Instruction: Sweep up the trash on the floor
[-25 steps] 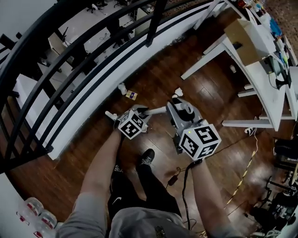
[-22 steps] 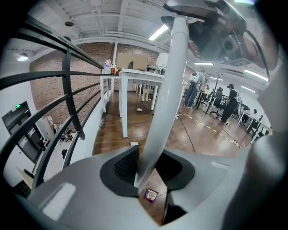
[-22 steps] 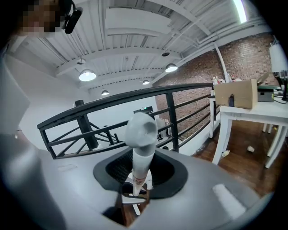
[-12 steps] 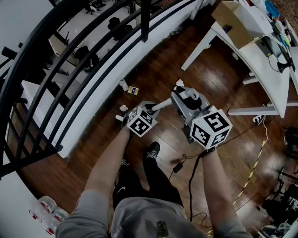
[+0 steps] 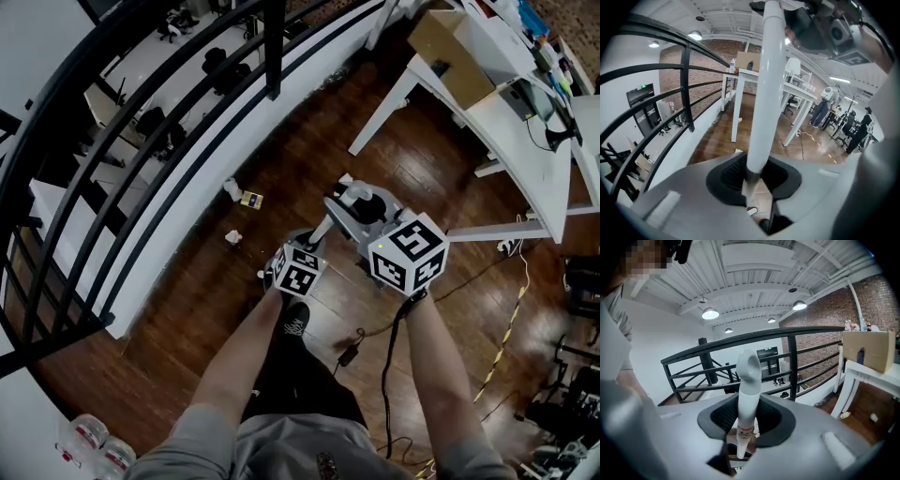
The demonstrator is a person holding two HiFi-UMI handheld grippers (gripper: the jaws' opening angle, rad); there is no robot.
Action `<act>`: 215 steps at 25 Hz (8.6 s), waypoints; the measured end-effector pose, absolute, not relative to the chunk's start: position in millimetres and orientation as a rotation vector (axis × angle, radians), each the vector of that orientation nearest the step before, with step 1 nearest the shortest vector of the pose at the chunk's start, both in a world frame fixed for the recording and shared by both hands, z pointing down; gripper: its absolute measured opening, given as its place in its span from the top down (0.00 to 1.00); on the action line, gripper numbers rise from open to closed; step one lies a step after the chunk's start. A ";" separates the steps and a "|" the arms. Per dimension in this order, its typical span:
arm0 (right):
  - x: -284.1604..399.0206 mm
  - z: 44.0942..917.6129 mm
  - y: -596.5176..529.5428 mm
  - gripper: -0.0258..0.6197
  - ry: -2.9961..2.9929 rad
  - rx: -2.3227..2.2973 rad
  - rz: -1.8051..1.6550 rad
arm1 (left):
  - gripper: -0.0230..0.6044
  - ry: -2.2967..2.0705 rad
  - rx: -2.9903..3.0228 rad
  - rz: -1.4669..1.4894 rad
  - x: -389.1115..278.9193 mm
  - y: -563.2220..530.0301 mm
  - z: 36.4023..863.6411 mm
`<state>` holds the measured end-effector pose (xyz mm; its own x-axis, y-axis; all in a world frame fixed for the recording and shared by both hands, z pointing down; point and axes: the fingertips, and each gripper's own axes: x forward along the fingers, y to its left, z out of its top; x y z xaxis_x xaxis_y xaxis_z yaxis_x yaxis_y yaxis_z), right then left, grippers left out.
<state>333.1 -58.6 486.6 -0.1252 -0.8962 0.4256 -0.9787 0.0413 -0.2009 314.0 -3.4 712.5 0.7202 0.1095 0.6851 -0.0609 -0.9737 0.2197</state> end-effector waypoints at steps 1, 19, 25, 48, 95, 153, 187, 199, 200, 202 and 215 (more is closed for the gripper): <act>335.7 487.4 -65.0 0.82 -2.126 1.939 0.653 | 0.85 0.026 2.703 1.094 318.4 -12.0 714.0; 321.7 449.1 -189.4 0.82 -2.180 1.816 0.429 | 0.84 -0.158 2.772 0.986 339.2 -163.8 681.5; 376.8 445.5 -125.4 0.82 -2.146 1.963 0.478 | 0.84 0.070 2.831 1.036 376.3 -98.7 675.9; 638.1 398.0 285.7 0.84 -1.606 2.671 0.496 | 0.84 1.546 2.807 1.137 627.6 294.6 634.7; 503.5 461.6 -34.2 0.84 -2.225 2.095 0.652 | 0.83 0.893 2.848 1.373 500.5 -22.0 700.0; 22.2 368.4 -291.8 0.83 -2.982 0.687 0.497 | 0.85 -0.970 2.466 0.905 35.0 -272.8 610.3; -96.2 459.8 -384.8 0.68 -2.769 0.931 0.591 | 0.85 -1.462 1.990 0.703 -188.1 -436.6 711.0; -48.4 460.7 -372.5 0.71 -2.729 1.047 0.629 | 0.64 -1.490 1.945 0.716 -190.2 -453.0 724.6; -45.1 461.1 -372.1 0.71 -2.725 1.056 0.631 | 0.60 -1.490 1.950 0.711 -188.5 -451.5 724.4; -37.9 460.5 -369.6 0.71 -2.720 1.072 0.633 | 0.52 -1.496 1.960 0.694 -185.8 -447.3 720.2; 46.9 424.1 -305.4 0.80 -2.702 1.197 0.661 | 0.65 -1.537 2.080 0.604 -160.8 -330.3 571.7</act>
<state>46.9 -305.4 424.1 -0.6822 -0.6782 0.2732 -0.7278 0.5936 -0.3435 -160.8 -330.3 571.7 0.2718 -0.7478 0.6058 -0.9601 -0.2537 0.1175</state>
